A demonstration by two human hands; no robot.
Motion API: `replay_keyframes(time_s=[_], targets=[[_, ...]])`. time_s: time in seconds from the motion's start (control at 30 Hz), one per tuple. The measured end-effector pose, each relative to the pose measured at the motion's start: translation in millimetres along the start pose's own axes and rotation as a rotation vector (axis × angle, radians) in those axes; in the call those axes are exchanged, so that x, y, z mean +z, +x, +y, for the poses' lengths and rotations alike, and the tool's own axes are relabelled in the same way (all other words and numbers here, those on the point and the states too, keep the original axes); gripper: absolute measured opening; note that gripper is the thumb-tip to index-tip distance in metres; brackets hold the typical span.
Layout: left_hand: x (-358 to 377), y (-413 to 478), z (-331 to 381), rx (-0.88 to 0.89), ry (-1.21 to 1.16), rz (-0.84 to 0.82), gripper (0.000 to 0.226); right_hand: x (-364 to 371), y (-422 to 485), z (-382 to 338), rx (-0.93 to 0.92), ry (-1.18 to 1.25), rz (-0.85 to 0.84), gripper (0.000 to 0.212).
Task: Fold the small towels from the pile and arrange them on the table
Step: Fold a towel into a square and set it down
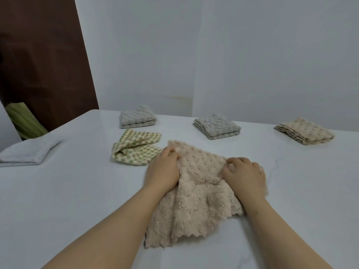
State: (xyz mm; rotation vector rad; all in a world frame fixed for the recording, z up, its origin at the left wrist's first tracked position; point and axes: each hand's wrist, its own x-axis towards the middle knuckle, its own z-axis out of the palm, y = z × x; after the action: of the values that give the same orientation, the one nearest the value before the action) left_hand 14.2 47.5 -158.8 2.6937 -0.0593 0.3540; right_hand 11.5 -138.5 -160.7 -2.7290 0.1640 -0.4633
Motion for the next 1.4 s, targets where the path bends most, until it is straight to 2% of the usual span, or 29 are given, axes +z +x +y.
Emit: replay_keyframes(time_s=[0.2, 0.27, 0.33, 0.43, 0.53, 0.57, 0.63, 0.73, 0.83, 0.9, 1.0, 1.07, 1.23, 1.33, 1.4], targets=[[10.9, 31.4, -4.5, -0.034, 0.082, -0.024, 0.039, 7.1, 29.9, 3.8, 0.006, -0.012, -0.115, 0.038], [13.1, 35.5, -6.1, -0.034, 0.053, -0.020, 0.038, 9.0, 34.6, 6.4, -0.005, 0.022, -0.091, 0.037], [13.5, 36.6, -7.9, -0.034, 0.009, -0.025, 0.036, 9.3, 35.7, 7.7, -0.015, 0.110, 0.003, 0.032], [8.6, 27.0, -11.0, -0.049, -0.169, 0.109, 0.030, 3.6, 22.6, 10.3, -0.052, 0.209, 0.194, 0.024], [-2.4, -0.2, -12.0, -0.087, -0.446, 0.317, 0.021, -5.5, 0.6, 17.4, -0.095, 0.309, 0.256, 0.018], [-6.9, -12.0, -11.1, -0.084, -0.522, 0.311, 0.020, -8.5, -8.1, 20.0, -0.123, 0.347, 0.255, 0.018], [-11.9, -32.3, -10.7, -0.033, -0.579, 0.200, 0.021, -16.0, -26.7, 22.3, -0.174, 0.398, 0.252, 0.024], [-13.5, -54.9, -11.3, 0.127, -0.415, 0.026, 0.014, -24.9, -55.0, 23.7, -0.255, 0.374, 0.233, 0.032], [-15.4, -69.3, -9.3, 0.231, -0.194, -0.089, 0.061, -31.9, -75.2, 25.5, -0.238, 0.338, 0.027, 0.021], [-15.1, -75.2, -6.5, 0.246, -0.046, -0.143, 0.074, -35.0, -84.1, 26.7, -0.222, 0.328, -0.070, 0.026], [-13.0, -84.5, 1.7, 0.160, 0.103, -0.133, 0.048, -34.8, -87.7, 26.9, -0.242, 0.334, -0.076, 0.038], [-12.9, -90.1, 6.9, 0.094, 0.132, -0.091, 0.037, -32.0, -85.9, 27.7, -0.229, 0.297, -0.063, 0.039], [-17.4, -98.7, 4.8, 0.049, 0.070, -0.080, 0.034, -37.1, -93.3, 26.5, -0.177, 0.237, 0.036, 0.033], [-20.6, -102.8, 2.9, 0.070, 0.010, -0.080, 0.031, -48.2, -103.8, 35.2, -0.115, 0.223, 0.147, 0.026], [-23.7, -106.4, -0.1, 0.096, -0.042, -0.083, 0.028, -55.3, -111.1, 41.6, -0.089, 0.200, 0.162, 0.024]])
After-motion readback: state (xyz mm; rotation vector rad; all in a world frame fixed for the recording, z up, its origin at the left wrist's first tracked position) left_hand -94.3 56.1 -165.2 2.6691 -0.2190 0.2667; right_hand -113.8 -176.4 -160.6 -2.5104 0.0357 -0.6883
